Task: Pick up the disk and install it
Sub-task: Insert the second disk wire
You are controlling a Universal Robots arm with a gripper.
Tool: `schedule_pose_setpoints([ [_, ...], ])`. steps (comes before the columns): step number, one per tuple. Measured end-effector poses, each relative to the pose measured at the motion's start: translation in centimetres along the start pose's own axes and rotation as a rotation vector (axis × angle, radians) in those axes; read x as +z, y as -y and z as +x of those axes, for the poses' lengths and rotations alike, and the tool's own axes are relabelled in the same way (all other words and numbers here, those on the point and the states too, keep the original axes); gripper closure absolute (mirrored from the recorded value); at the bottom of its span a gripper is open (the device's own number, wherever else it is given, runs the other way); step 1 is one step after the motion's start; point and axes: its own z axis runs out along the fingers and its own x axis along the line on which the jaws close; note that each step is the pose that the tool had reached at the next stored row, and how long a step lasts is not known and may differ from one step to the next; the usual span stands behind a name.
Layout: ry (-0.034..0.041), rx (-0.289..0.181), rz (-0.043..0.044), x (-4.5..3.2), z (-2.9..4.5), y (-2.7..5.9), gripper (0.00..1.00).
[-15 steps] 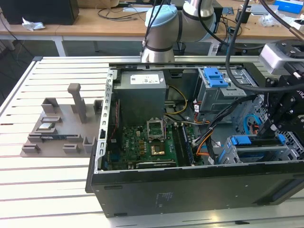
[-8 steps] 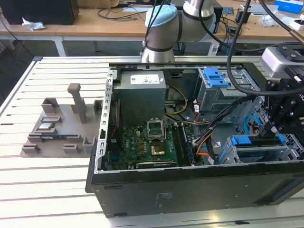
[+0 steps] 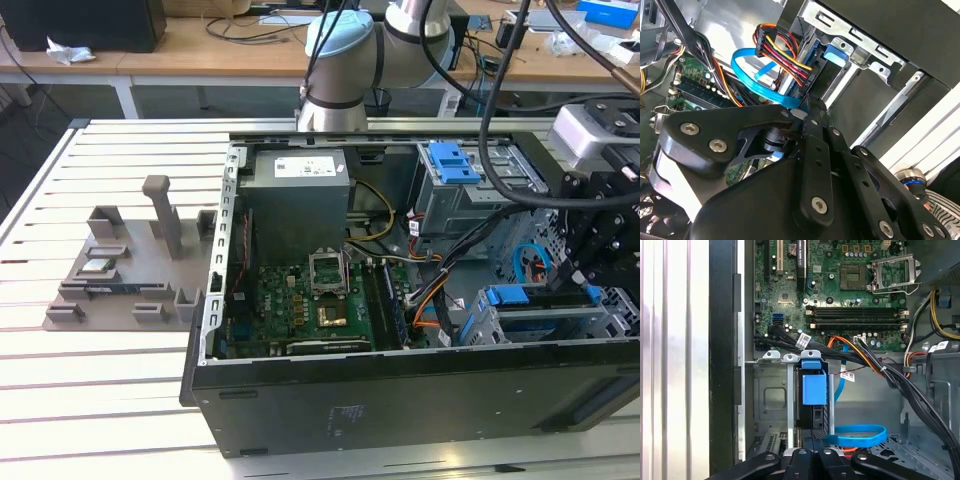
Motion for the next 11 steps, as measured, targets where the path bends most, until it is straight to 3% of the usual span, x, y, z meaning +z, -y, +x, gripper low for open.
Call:
schedule_pose_setpoints([
  [7, 0.0001, 0.000, -0.0001, 0.18, -0.21, 0.04, 0.89],
  [11, 0.0000, 0.000, -0.0001, 0.41, -1.01, 0.05, 0.89],
])
